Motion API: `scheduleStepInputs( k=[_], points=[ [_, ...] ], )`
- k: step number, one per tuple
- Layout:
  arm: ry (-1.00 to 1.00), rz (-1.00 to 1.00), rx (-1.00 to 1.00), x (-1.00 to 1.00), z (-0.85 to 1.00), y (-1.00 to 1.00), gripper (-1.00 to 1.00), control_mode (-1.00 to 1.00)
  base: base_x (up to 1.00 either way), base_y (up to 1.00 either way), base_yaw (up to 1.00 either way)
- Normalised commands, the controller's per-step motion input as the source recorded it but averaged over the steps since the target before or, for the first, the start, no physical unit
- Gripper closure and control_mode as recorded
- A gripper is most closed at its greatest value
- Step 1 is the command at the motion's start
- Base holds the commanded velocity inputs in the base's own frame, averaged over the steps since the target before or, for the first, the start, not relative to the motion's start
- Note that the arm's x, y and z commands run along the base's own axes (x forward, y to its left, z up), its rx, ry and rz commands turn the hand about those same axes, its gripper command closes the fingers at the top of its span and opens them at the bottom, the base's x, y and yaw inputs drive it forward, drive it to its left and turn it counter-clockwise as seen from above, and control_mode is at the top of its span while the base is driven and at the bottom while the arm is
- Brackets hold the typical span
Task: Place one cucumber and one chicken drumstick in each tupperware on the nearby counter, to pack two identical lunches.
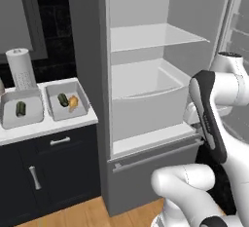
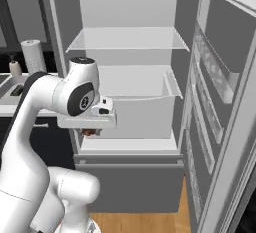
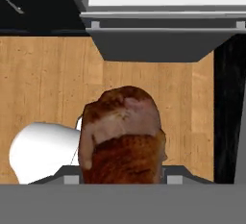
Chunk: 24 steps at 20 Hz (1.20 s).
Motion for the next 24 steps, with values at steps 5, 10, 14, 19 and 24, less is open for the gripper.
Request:
scheduleStepInputs(
  k=[5, 10, 14, 19, 24],
  points=[
    [0.00, 0.00, 0.00, 0.00, 0.00, 0.00, 1.00, 1.00, -0.47, 0.94, 0.14],
    [0.00, 0.00, 0.00, 0.00, 0.00, 0.00, 1.00, 1.00, 0.06, 1.00, 0.05],
    [0.00, 0.00, 0.00, 0.00, 0.00, 0.00, 1.00, 1.00, 0.52, 1.00, 0.00],
    [0.00, 0.00, 0.00, 0.00, 0.00, 0.00, 1.00, 1.00, 0.51, 0.87, 0.00],
    [0.00, 0.00, 0.00, 0.00, 0.00, 0.00, 1.00, 1.00, 0.36, 0.43, 0.00]
  ],
)
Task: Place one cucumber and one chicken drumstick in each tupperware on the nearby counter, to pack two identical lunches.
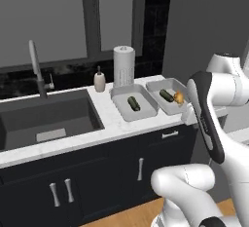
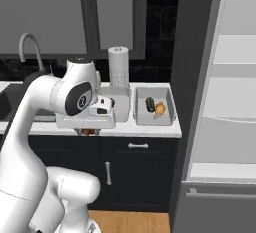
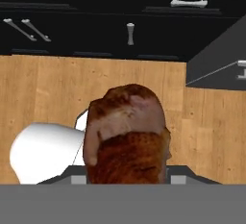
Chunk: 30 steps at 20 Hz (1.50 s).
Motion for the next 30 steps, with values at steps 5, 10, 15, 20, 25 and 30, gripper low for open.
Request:
scheduleStepInputs(
  k=[5, 10, 15, 20, 25, 30],
  points=[
    [0.00, 0.00, 0.00, 0.00, 0.00, 0.00, 1.00, 1.00, 0.12, 0.19, 0.00],
    [0.00, 0.00, 0.00, 0.00, 0.00, 0.00, 1.00, 1.00, 0.54, 0.33, 0.00],
    [0.00, 0.00, 0.00, 0.00, 0.00, 0.00, 1.00, 1.00, 0.62, 0.26, 0.00],
    [0.00, 0.00, 0.00, 0.10, -0.05, 0.05, 1.00, -1.00, 0.41, 0.17, 0.01],
    [0.00, 0.01, 0.00, 0.56, -0.28, 0.29, 1.00, -1.00, 0.00, 0.00, 0.00],
    [0.00, 0.00, 0.00, 0.72, -0.39, 0.35, 1.00, -1.00, 0.00, 0.00, 0.00]
  ],
)
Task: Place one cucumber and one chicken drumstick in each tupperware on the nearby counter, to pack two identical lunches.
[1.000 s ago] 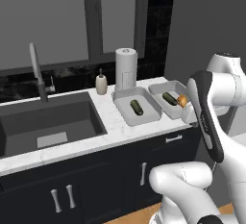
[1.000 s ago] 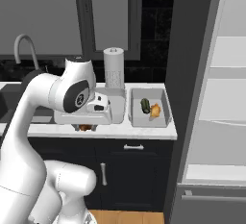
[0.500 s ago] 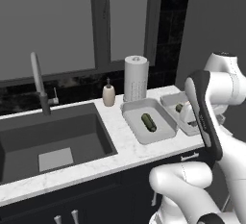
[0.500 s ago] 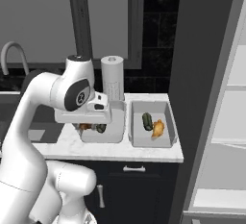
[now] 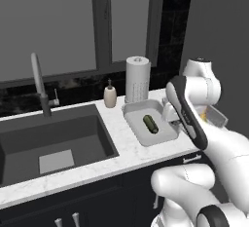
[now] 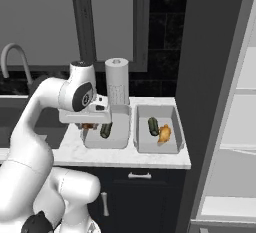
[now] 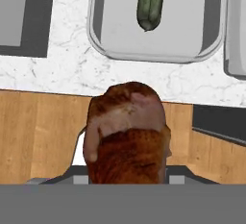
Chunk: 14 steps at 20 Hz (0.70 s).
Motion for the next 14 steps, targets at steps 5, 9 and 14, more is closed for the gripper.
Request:
scheduleStepInputs(
  k=[5, 9, 14],
  points=[
    [0.05, 0.00, 0.00, 0.87, -0.52, 0.21, 1.00, -1.00, 0.00, 0.00, 0.00],
    [0.07, 0.00, -0.01, 1.00, -0.63, 0.16, 1.00, -1.00, 0.00, 0.00, 0.00],
    [0.04, 0.00, -0.02, 0.87, -0.46, 0.12, 1.00, -1.00, 0.00, 0.00, 0.00]
  ],
)
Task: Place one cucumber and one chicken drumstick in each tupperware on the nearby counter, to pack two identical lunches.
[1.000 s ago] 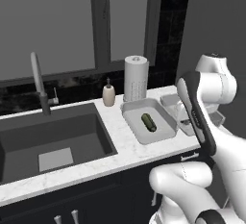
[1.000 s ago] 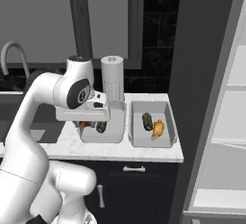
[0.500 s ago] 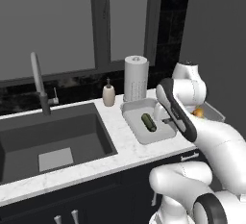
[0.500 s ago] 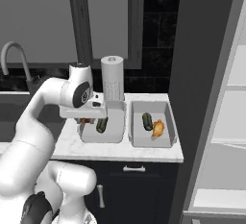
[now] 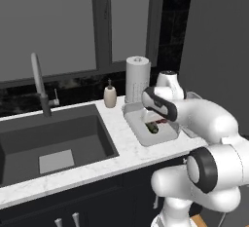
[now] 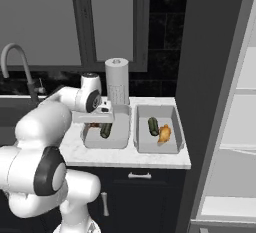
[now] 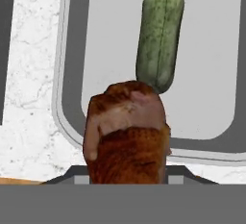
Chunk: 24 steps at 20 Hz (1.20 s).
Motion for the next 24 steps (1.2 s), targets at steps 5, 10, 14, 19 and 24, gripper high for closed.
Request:
scheduleStepInputs(
  k=[5, 10, 14, 19, 24],
  points=[
    [0.00, 0.00, -0.01, 0.67, -0.33, 0.21, 1.00, -1.00, 0.00, 0.00, 0.00],
    [0.00, 0.00, -0.01, 0.57, -0.27, 0.10, 1.00, -1.00, 0.00, 0.00, 0.00],
    [0.00, 0.00, 0.00, 0.71, -0.30, 0.00, 1.00, -1.00, 0.00, 0.00, 0.00],
    [0.00, 0.00, 0.00, 0.61, -0.26, 0.00, 1.00, -1.00, 0.00, 0.00, 0.00],
    [0.00, 0.00, -0.02, 0.25, -0.47, 0.00, 1.00, -1.00, 0.00, 0.00, 0.00]
  ],
)
